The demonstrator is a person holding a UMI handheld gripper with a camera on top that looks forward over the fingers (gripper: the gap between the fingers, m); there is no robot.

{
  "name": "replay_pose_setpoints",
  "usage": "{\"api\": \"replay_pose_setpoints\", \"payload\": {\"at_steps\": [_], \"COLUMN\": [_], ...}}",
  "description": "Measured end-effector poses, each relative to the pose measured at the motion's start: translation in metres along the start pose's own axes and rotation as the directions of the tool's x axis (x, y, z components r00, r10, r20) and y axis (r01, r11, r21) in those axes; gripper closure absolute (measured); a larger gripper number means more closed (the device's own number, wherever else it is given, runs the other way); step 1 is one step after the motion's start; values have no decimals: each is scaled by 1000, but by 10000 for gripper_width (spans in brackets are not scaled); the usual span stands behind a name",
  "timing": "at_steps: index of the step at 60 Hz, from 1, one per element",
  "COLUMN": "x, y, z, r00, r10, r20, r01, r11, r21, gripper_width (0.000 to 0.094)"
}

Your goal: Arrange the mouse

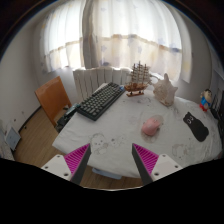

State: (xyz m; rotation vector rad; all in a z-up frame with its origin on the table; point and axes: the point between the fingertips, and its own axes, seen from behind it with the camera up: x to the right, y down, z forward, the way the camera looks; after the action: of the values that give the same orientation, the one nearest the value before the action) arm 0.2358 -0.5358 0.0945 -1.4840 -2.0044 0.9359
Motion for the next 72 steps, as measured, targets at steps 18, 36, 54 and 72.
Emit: {"api": "replay_pose_setpoints", "payload": {"at_steps": [18, 36, 54, 72], "x": [100, 143, 161, 180], "y": [10, 24, 1, -14], "z": [17, 31, 79, 147], "r00": [976, 946, 952, 948], "r10": [122, 203, 178, 188], "r20": [-180, -251, -248, -257], "r01": [-123, -207, -162, -170], "r11": [992, 978, 983, 981], "r21": [3, 14, 83, 91], "gripper_width": [80, 75, 76, 77]}}
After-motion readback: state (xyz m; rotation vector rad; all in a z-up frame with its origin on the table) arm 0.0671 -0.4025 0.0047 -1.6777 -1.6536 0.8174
